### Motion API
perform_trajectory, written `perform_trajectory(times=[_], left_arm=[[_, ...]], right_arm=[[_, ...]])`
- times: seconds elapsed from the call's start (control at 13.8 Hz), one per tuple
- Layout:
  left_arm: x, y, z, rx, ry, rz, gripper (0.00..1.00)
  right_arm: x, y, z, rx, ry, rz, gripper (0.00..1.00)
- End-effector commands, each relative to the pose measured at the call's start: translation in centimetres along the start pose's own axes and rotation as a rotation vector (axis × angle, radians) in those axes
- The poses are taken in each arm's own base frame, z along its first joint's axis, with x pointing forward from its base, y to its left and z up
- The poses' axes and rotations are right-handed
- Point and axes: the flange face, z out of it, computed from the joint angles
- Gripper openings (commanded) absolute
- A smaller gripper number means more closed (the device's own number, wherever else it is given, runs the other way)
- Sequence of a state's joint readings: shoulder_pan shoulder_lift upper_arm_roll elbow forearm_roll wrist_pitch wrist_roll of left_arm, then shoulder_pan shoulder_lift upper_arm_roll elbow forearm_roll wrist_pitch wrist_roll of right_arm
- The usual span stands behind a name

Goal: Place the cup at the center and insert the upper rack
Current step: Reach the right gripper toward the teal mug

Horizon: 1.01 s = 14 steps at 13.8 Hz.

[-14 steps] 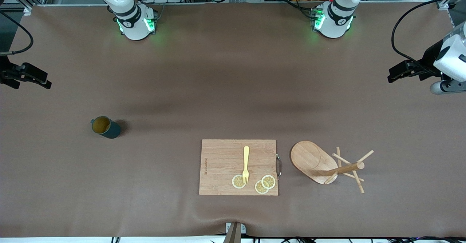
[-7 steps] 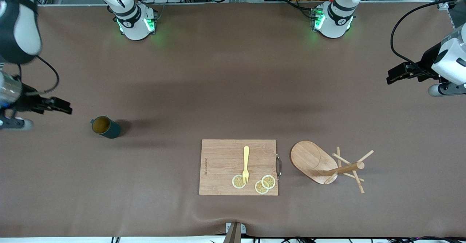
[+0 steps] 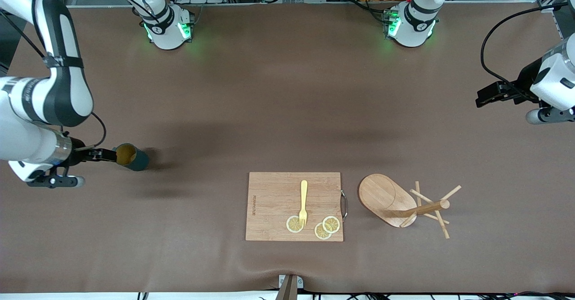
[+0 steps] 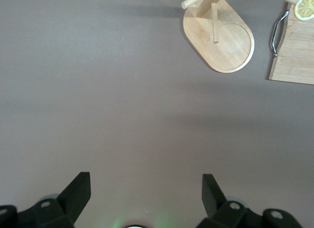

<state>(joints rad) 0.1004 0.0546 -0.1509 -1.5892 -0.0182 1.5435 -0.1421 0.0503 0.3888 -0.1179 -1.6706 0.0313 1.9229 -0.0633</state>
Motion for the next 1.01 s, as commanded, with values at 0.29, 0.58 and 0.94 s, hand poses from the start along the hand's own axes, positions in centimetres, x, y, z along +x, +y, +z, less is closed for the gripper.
perform_trajectory(times=[0.29, 0.58, 0.94], left_arm=[[0.4, 0.3, -0.2, 0.016, 0.008, -0.007, 1.0], [0.5, 0.3, -0.1, 0.015, 0.011, -0.007, 1.0], [0.7, 0.4, 0.2, 0.013, 0.007, -0.007, 1.0]], right_arm=[[0.9, -1.6, 5.3, 0.048, -0.05, 0.025, 1.0], [0.2, -1.5, 7.7, 0.049, -0.108, 0.057, 1.0], [-0.7, -1.5, 9.2, 0.05, -0.156, 0.059, 1.0]])
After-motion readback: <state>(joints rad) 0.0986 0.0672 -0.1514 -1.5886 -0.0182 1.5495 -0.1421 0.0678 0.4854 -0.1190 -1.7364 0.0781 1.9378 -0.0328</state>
